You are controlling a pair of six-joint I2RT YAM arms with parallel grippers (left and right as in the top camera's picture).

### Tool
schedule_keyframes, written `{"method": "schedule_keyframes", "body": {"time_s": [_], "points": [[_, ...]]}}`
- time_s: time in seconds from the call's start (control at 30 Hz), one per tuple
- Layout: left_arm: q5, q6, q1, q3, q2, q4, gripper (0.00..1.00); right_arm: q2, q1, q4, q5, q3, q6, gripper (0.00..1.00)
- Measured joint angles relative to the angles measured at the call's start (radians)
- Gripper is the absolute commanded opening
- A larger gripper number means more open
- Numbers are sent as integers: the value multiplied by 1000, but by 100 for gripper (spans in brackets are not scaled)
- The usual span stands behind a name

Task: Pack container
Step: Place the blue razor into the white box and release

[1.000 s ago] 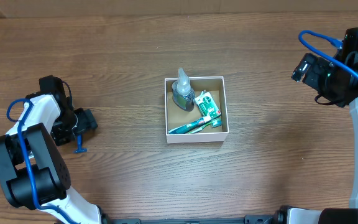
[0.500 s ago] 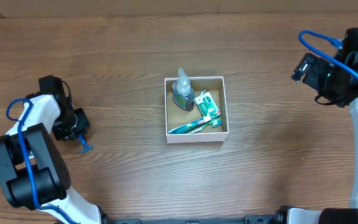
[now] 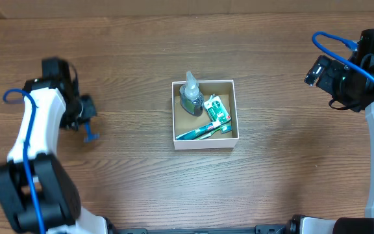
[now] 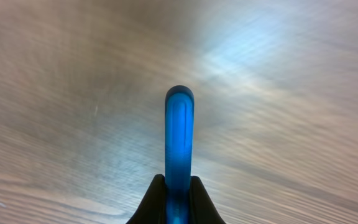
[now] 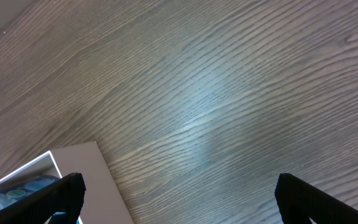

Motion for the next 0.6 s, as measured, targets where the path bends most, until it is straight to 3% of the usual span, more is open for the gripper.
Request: {"method": "schedule_keyframes", "body": {"time_s": [0.13,0.27,0.43,0.6], "points": [[23,79,-283,128,-222,45,4,0,0,0,0,0,0,100],[19,145,-583,154,-312,98,4,0,0,0,0,0,0,100],[-31,200,-858,153,-192,131,4,0,0,0,0,0,0,100],[-50,218,-934,151,8,133,4,0,0,0,-1,0,0,100]]}}
